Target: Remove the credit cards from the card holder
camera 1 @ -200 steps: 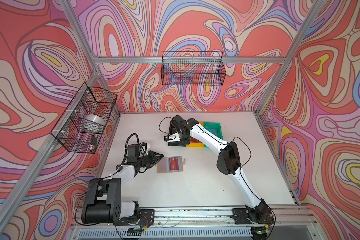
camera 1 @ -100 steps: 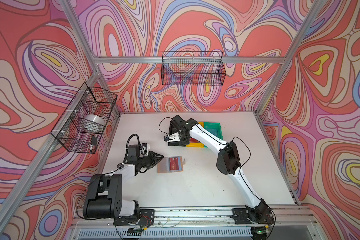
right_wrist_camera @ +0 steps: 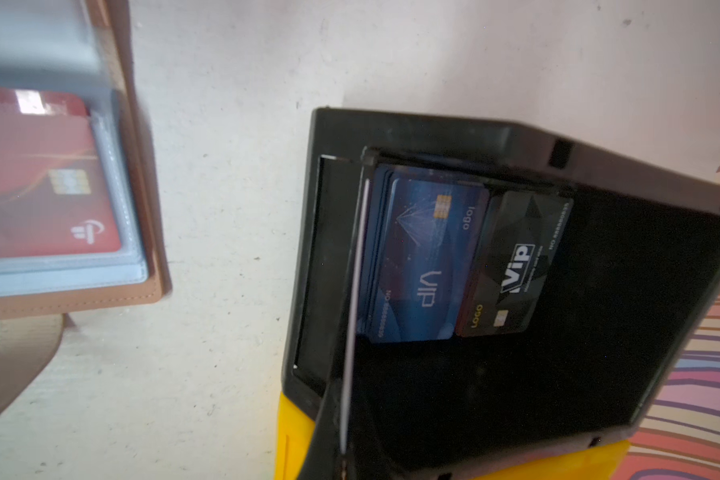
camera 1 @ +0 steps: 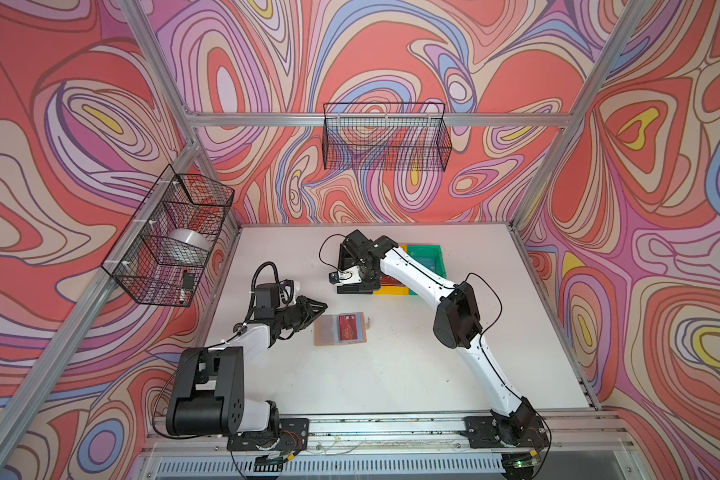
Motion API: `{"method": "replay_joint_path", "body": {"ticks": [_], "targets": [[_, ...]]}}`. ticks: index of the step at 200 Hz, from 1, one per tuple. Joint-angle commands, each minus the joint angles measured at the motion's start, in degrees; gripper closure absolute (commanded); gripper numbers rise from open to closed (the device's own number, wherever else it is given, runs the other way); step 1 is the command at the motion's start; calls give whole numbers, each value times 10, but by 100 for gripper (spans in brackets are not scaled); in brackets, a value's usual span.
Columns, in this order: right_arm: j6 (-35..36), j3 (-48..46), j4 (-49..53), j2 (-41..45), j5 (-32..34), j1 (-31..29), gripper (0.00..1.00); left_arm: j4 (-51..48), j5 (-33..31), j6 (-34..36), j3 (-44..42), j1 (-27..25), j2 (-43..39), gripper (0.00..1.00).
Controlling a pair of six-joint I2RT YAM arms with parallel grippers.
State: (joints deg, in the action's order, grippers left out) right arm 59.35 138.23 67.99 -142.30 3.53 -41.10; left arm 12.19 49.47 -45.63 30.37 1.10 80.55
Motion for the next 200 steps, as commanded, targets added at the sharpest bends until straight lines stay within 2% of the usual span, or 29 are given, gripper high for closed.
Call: {"method": "replay_joint_path", "body": {"ticks": [1,93,200], "targets": [[8,-12,44,7,-23,3,100,6,-2,7,-3,-1,-4,77],[7,-1,27,-2,3,3,100,17,-3,6,-3,-1,4,77],[-16,-10,-46,3,24,4,81,21,-4,6,-18,-1,0,77]]}}
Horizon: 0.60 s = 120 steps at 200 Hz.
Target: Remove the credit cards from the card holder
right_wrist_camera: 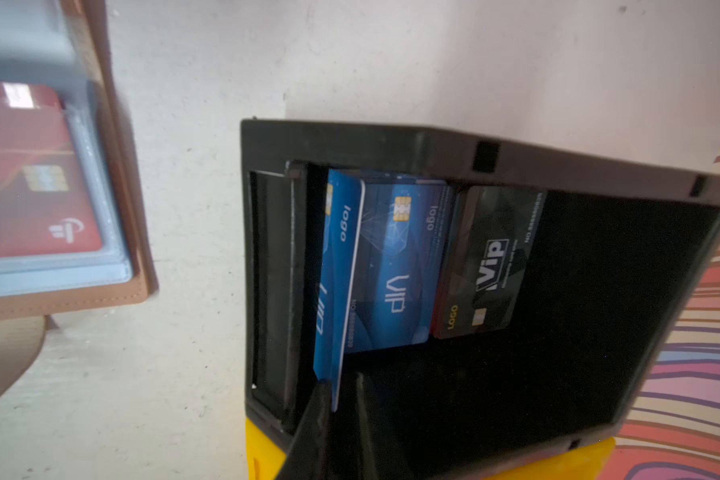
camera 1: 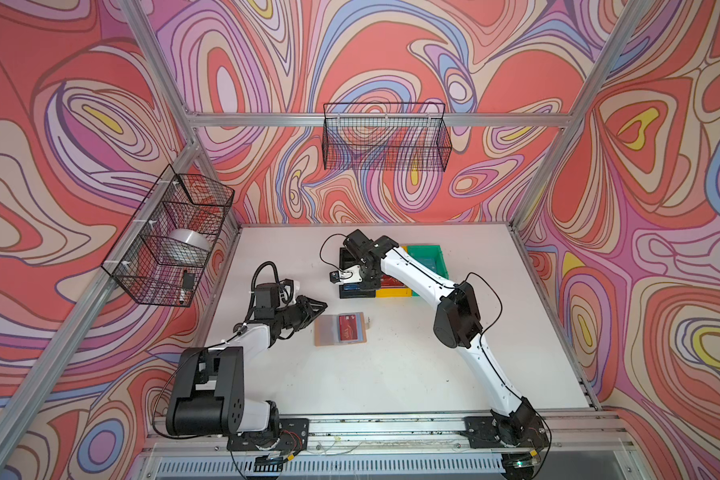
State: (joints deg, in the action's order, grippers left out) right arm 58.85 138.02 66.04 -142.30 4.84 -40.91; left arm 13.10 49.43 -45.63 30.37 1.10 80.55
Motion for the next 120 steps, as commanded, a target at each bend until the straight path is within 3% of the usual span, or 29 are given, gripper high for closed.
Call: {"method": "replay_joint_path", "body": {"ticks": [1,36,76,120], "targets": [[-11,-9,-29,3,12,1,81,11,-3,6,-20,-1,1,77],[-54,-54,-114,29,34,0,68,5,-6,11,-26,-1,5,78],[-84,-133,-169,87,32,-15,66,-1,-7,12,-33,-1,7,77],[-222,-260,-207,204,-61,-37,67,-17,-11,17,-46,-1,3,77]]}}
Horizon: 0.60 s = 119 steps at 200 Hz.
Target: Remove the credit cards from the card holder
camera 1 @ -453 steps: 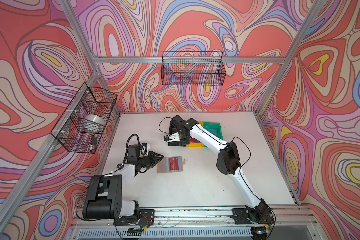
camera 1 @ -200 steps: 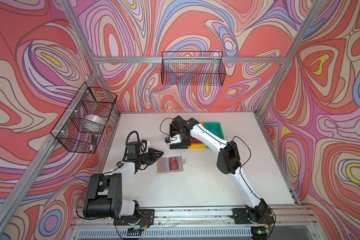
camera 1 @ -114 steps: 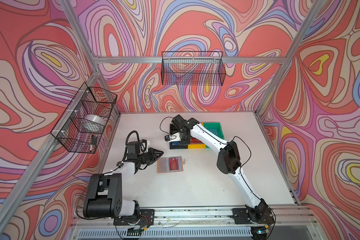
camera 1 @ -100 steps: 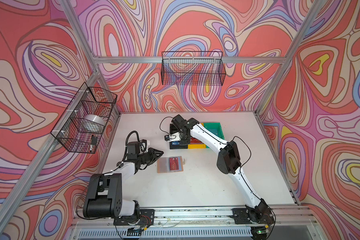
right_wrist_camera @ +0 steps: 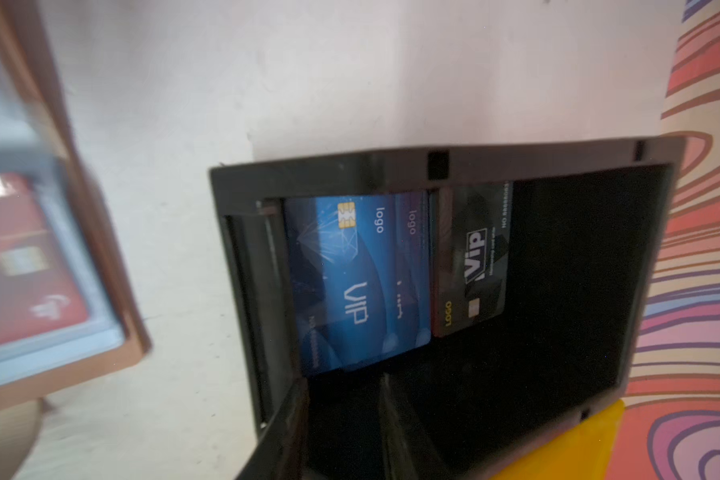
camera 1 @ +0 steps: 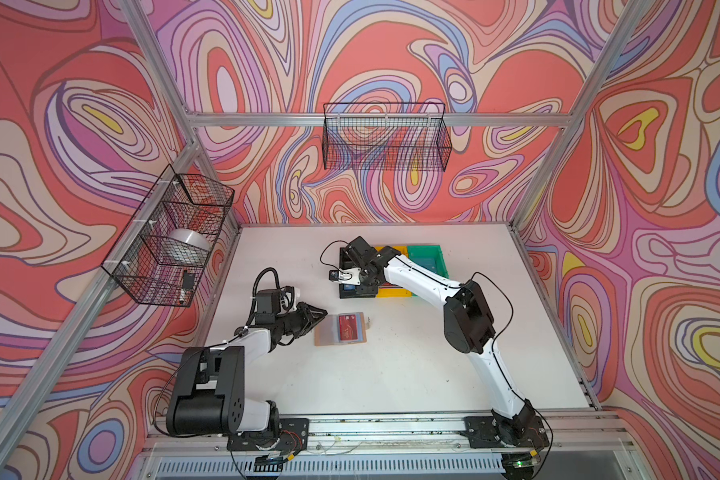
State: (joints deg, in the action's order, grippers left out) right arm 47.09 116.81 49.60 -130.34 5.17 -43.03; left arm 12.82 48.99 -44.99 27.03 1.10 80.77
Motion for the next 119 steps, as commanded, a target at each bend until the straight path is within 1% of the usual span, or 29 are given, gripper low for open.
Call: {"method": "replay_joint_path", "body": {"ticks": [1,16,38,58,67,87,94,119], "targets": [[-108,-51,-43,87,-67,-17,67,-13,-6,11,-13,-1,2,77],[-178,-78,-37,110,-101,-26,69,-12,-6,10,-17,-1,6,77],[-269,-89,2,108,-158,-30,74,-9,-6,10,-18,-4,16,77],[-324,-116,9,97,-189,-31,79,-4,-5,9,-12,-12,32,77],[-341,-123,13,88,-195,-31,83,-3,-4,8,-7,-18,41,76],[-367,-134,15,69,-201,-30,98,14,-6,2,0,-36,62,75],[-370,-137,16,64,-207,-30,100,21,-5,-2,2,-41,68,75],[-378,-150,2,55,-224,-30,100,53,-7,-19,0,-53,87,75]]}}
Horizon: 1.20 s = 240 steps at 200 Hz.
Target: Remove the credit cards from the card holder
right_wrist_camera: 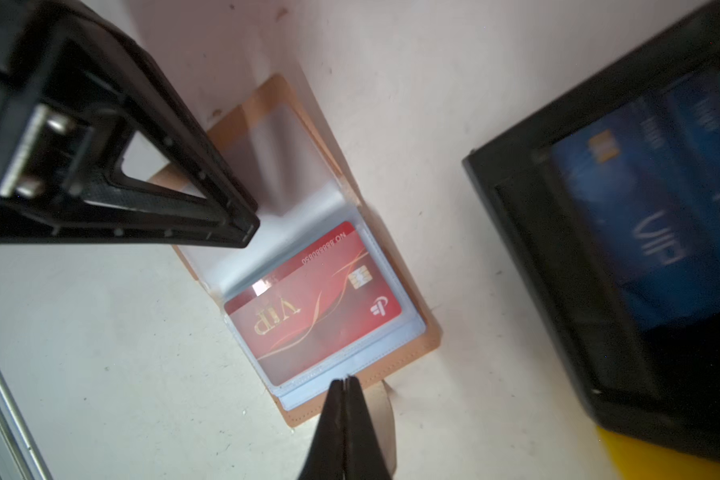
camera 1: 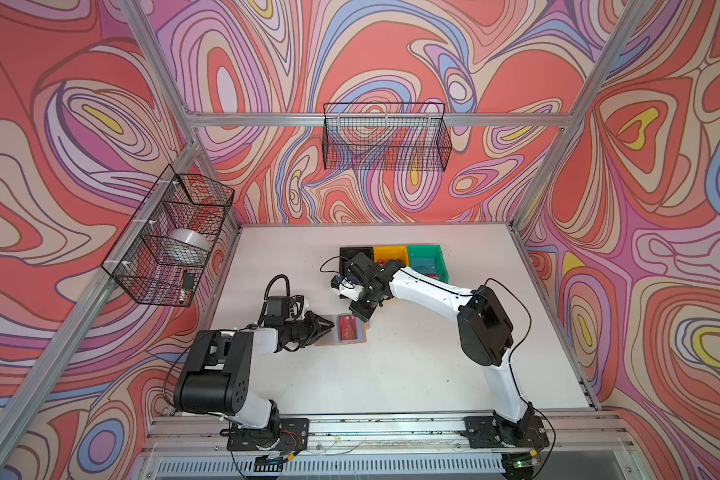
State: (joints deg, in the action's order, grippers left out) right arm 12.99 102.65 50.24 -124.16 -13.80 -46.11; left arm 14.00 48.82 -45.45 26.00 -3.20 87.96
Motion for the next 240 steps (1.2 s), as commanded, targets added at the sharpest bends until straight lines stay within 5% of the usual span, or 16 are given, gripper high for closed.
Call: {"method": "replay_joint_path", "body": {"ticks": [1,157,240], "targets": [[-37,-9,-6,-7,-34,1,100,42,-5,-15,11,-10,16,75],[-46,-32,-19,-59,-64,18,100,66,-22,-26,29,-35,70,76],[-54,-29,-19,-76,-91,17,100,72,-25,-26,25,-36,75,86]]}}
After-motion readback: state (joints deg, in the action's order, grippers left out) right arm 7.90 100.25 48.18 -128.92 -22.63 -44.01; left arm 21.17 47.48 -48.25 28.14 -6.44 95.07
